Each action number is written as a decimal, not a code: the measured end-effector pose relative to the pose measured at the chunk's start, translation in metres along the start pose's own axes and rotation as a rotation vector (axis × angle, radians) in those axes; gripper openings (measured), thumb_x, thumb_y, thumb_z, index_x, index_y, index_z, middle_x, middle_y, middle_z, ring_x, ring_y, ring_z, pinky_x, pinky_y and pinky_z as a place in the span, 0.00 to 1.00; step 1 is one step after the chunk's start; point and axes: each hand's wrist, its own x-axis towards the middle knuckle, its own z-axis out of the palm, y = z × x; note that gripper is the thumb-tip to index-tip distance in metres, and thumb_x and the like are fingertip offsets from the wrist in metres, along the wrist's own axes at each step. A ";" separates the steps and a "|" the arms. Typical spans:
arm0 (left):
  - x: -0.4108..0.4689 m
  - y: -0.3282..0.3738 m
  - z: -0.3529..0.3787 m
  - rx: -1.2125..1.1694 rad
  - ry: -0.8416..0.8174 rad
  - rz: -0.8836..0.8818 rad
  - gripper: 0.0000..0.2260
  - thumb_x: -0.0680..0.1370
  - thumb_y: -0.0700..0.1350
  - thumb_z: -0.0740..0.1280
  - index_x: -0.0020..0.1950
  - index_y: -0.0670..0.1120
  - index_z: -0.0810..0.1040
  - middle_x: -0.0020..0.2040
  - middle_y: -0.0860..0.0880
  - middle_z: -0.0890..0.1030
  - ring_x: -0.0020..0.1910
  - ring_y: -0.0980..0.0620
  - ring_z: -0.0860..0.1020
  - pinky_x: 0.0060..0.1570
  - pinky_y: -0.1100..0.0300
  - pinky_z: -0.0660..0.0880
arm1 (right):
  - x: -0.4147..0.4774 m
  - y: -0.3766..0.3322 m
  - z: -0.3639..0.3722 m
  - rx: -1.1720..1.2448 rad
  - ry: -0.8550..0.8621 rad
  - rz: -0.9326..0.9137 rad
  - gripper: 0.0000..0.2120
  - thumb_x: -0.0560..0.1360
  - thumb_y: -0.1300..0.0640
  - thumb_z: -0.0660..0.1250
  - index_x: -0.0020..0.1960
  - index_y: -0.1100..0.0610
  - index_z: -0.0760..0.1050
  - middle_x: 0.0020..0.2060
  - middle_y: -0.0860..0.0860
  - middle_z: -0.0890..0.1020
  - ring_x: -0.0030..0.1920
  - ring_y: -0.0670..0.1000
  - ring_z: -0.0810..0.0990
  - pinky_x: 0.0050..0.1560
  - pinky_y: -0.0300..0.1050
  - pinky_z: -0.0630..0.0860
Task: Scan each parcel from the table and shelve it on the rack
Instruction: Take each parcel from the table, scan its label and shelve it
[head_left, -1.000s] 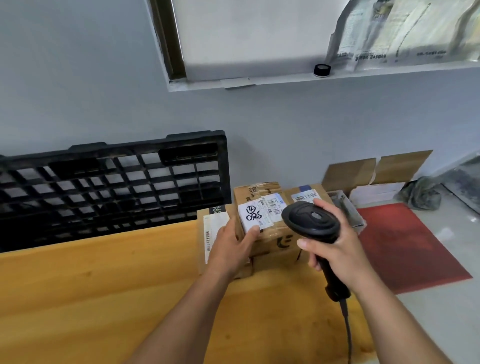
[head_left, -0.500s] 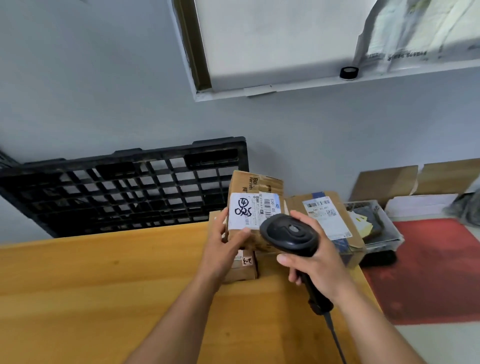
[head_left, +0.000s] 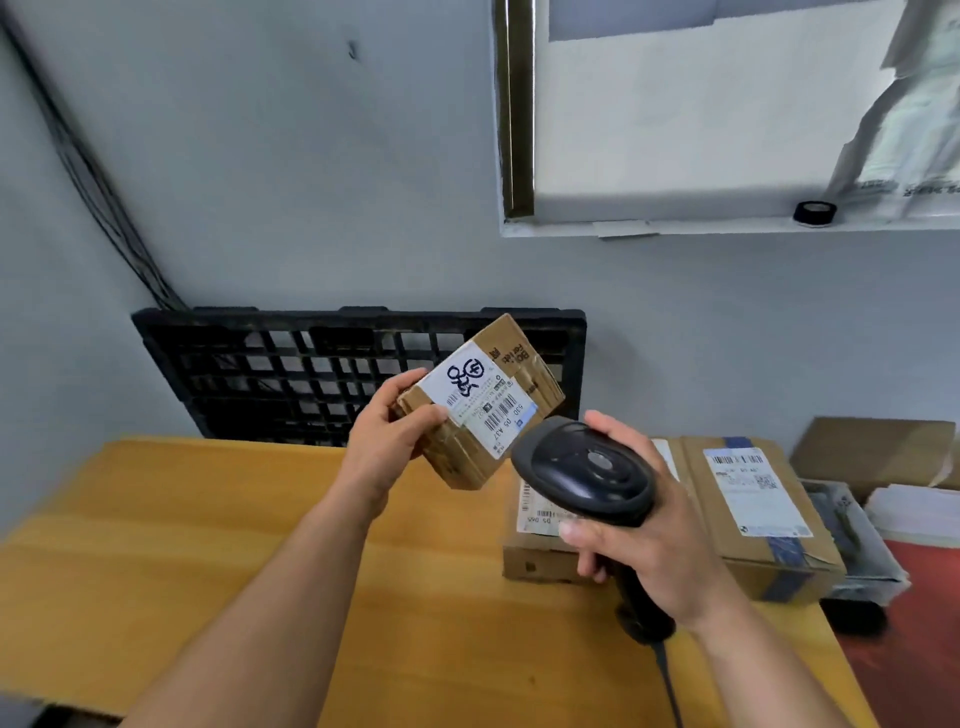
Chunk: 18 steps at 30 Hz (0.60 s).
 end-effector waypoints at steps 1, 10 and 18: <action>0.002 0.003 -0.009 0.012 0.009 0.010 0.16 0.75 0.39 0.70 0.60 0.54 0.76 0.53 0.48 0.82 0.49 0.52 0.81 0.38 0.63 0.78 | 0.001 -0.005 0.004 0.005 -0.001 -0.014 0.41 0.65 0.60 0.79 0.71 0.42 0.65 0.51 0.52 0.84 0.29 0.60 0.81 0.29 0.52 0.79; 0.012 0.010 -0.056 0.071 0.050 0.059 0.16 0.74 0.40 0.71 0.59 0.55 0.75 0.54 0.49 0.81 0.51 0.48 0.81 0.46 0.52 0.79 | 0.003 -0.019 0.030 0.059 -0.055 -0.039 0.44 0.57 0.44 0.83 0.69 0.36 0.67 0.48 0.58 0.84 0.29 0.62 0.80 0.31 0.56 0.80; 0.013 0.008 -0.066 0.045 0.052 0.058 0.18 0.75 0.39 0.70 0.62 0.52 0.74 0.54 0.48 0.81 0.52 0.48 0.81 0.48 0.52 0.79 | -0.004 -0.015 0.030 0.000 -0.051 -0.017 0.40 0.62 0.57 0.80 0.68 0.36 0.69 0.55 0.53 0.83 0.29 0.63 0.80 0.31 0.60 0.79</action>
